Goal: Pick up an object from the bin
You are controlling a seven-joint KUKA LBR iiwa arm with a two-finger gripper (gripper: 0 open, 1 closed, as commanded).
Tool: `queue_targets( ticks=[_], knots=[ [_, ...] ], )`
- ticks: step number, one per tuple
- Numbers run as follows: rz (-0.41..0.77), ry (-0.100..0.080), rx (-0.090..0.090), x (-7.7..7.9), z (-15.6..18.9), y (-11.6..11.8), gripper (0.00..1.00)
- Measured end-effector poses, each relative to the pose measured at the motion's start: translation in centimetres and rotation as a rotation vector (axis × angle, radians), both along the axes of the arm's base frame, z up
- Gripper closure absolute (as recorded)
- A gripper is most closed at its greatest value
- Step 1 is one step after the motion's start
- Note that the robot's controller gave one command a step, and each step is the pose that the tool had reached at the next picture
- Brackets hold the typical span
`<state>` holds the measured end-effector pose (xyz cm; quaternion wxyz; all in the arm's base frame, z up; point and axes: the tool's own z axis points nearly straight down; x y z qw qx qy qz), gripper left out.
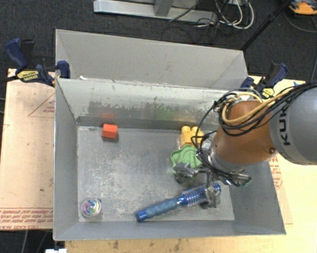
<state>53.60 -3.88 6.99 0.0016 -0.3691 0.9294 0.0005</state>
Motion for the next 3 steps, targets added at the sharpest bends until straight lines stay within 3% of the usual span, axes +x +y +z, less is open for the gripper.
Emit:
queue_targets(
  ticks=[1,3],
  knots=[
    [-0.004,-0.002,0.001,0.0,-0.1,0.0,1.0],
    [-0.01,-0.007,-0.001,0.4,13.2,0.1,1.0]
  ],
)
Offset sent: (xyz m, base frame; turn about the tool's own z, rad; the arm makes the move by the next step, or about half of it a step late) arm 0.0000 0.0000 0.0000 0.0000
